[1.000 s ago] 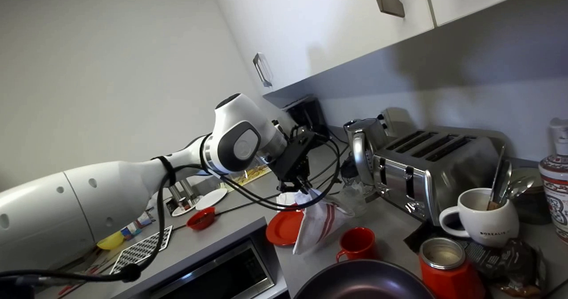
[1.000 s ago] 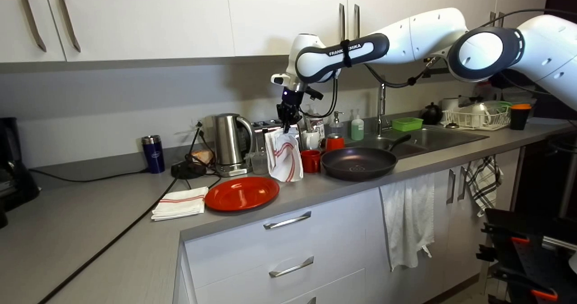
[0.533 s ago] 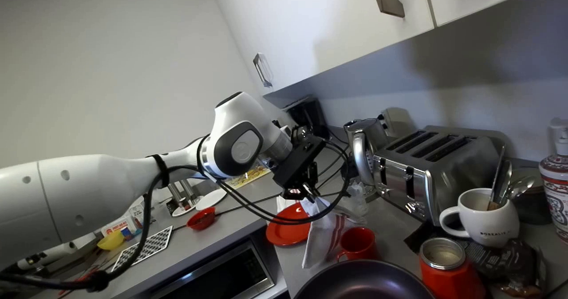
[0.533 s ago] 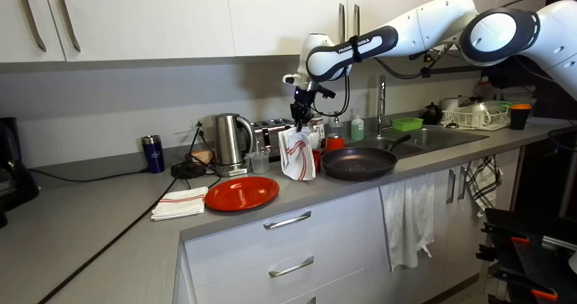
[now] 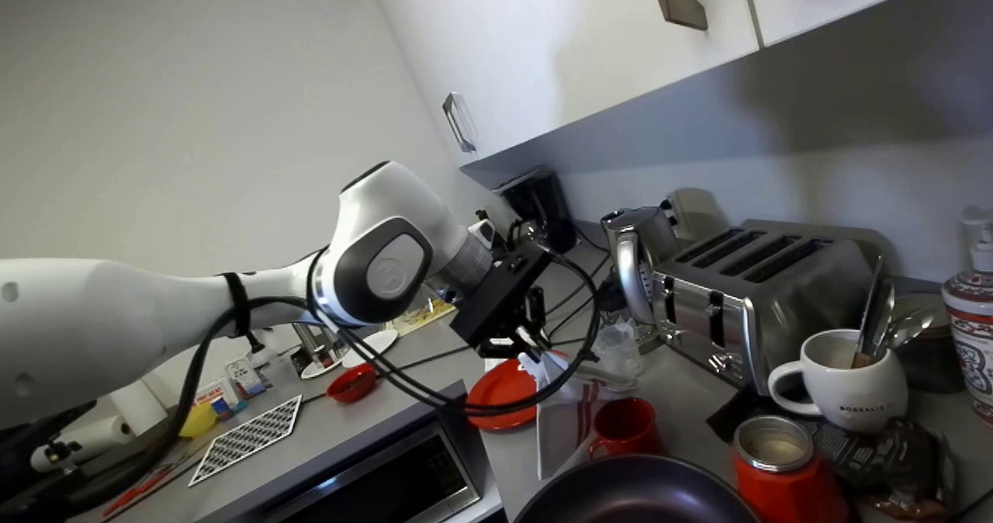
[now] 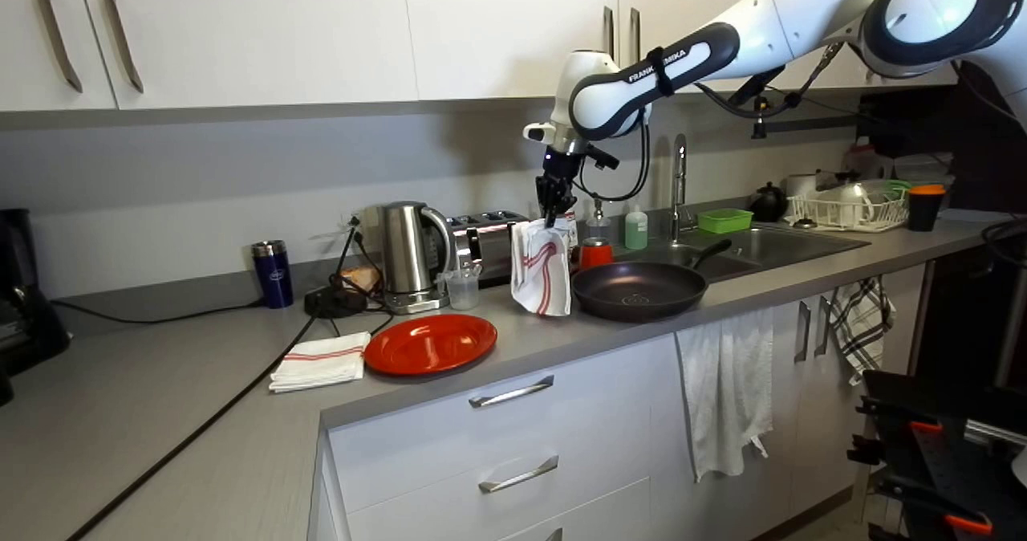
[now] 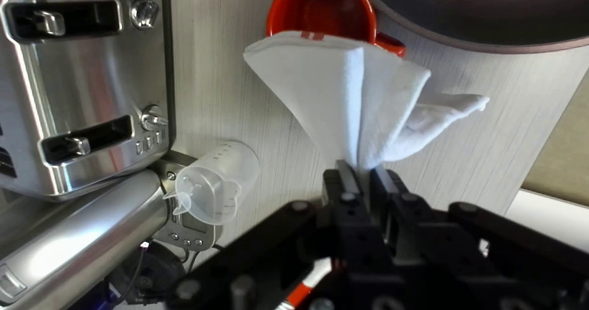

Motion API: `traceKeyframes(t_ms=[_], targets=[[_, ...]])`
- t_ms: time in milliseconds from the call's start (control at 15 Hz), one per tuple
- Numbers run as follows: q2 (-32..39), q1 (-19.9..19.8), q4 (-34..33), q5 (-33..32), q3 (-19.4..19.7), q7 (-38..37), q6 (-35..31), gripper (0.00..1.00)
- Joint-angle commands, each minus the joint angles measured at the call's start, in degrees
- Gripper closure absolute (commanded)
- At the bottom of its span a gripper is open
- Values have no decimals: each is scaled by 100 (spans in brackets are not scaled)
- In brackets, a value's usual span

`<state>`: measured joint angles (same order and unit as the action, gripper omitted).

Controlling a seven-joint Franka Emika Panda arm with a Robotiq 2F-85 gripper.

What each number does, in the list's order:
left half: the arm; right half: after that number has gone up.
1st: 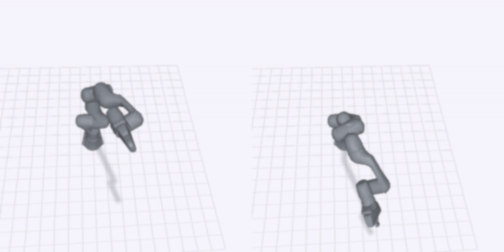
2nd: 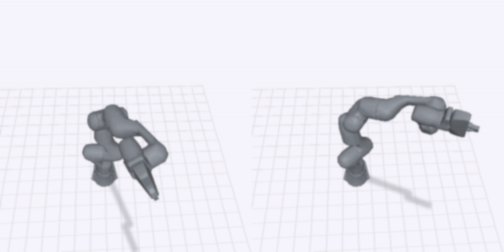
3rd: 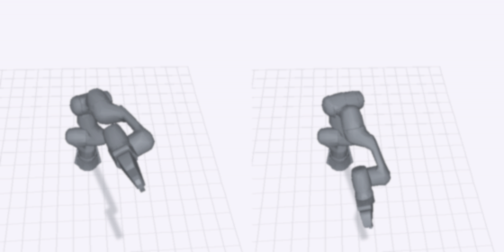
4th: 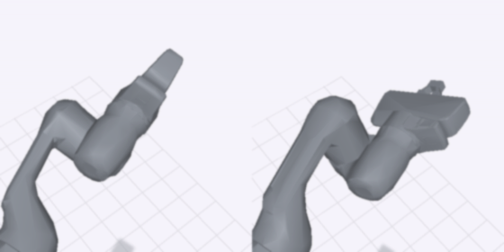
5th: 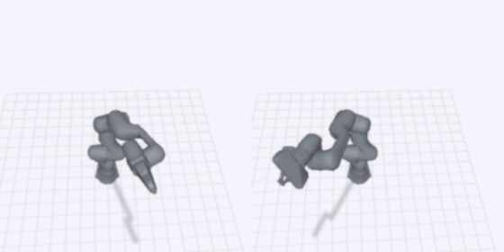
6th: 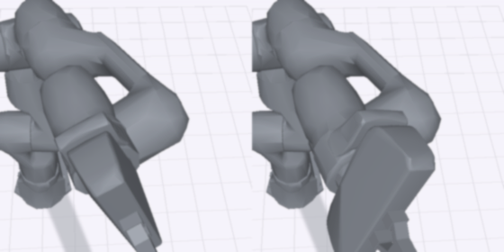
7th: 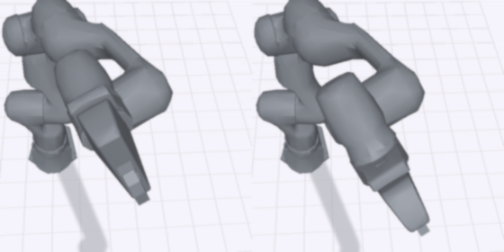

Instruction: Wipe the pan with a towel

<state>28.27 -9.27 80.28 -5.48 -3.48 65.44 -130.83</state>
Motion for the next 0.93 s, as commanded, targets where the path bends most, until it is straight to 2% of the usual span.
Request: traceKeyframes(t_ms=[0, 400, 867], targets=[[-891, 63, 1071, 28, 93, -206, -392, 93], [-1650, 21, 1823, 61, 264, -393, -483, 93], [-1767, -125, 2522, 123, 659, -551, -475, 93]])
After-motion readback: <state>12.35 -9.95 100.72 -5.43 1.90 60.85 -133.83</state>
